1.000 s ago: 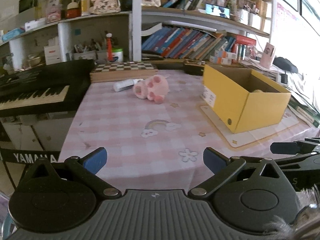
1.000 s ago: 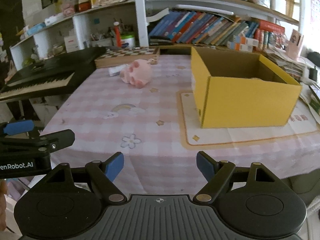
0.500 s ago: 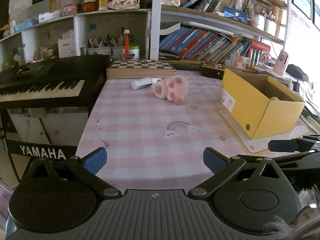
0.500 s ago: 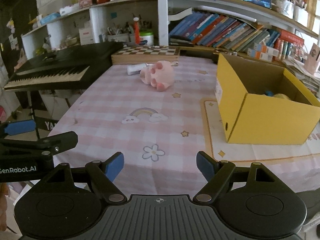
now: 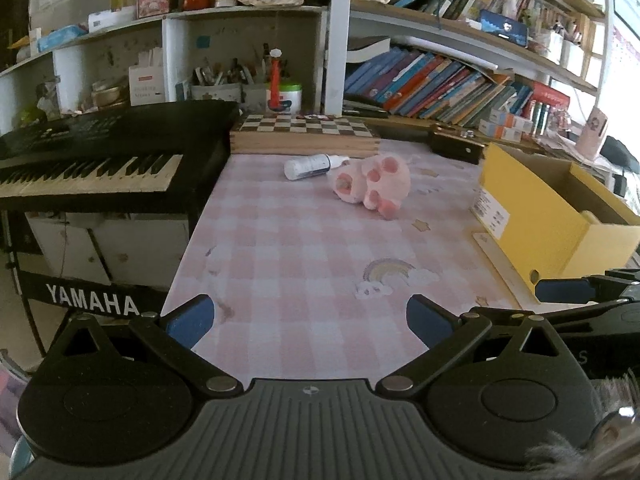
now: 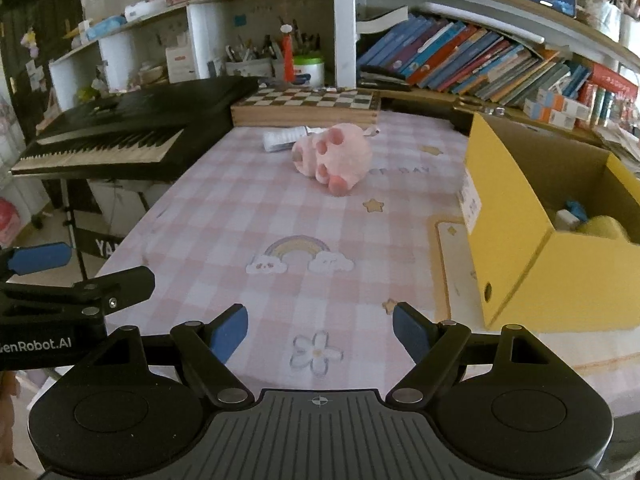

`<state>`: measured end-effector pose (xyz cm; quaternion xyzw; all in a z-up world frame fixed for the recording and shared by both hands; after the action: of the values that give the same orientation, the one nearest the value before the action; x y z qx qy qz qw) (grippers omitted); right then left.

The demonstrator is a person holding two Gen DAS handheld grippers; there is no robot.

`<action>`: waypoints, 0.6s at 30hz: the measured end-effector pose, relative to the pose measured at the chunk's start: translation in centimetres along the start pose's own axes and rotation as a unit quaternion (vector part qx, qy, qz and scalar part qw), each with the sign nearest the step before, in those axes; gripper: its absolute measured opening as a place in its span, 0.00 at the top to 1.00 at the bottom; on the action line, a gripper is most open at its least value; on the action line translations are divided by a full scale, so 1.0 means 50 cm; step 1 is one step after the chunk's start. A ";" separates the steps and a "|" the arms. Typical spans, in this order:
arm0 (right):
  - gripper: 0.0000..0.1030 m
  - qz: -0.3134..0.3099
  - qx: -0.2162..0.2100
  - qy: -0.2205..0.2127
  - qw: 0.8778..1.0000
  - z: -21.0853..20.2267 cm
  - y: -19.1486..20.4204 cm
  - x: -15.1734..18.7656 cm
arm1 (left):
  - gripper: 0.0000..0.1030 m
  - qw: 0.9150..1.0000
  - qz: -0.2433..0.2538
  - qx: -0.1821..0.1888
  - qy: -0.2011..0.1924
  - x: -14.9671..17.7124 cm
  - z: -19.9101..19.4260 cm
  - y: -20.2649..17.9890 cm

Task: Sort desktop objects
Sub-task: 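Move both open tools away from the box toward the pink plush pig, then grasp the pink plush pig with the right tool while the left tool grasps the white spray bottle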

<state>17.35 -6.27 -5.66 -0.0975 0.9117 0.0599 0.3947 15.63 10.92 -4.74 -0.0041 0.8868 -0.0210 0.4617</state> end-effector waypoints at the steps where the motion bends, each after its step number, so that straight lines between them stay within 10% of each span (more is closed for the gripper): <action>1: 0.20 -0.001 -0.002 0.001 1.000 0.009 -0.002 -0.008 | 0.00 1.000 -0.001 -0.001 0.000 -0.006 0.009 0.000; 18: 0.16 -0.031 -0.022 0.010 0.999 0.188 -0.063 -0.175 | 0.00 0.999 0.005 -0.031 -0.009 -0.163 0.201 0.007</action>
<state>30.59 -6.44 -5.76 -0.1346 0.9105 0.0670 0.3852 28.54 11.17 -3.84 -0.0145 0.8826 0.0088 0.4697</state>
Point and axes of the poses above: each gripper's, at about its wrist camera, not at the fingertips, and z roughly the way its jaws point, y to its left, x to its underside, the point moved 2 cm from there along z, roughly the way its jaws point, and after that the axes turned 1 degree about -y, right-handed, at the moved point
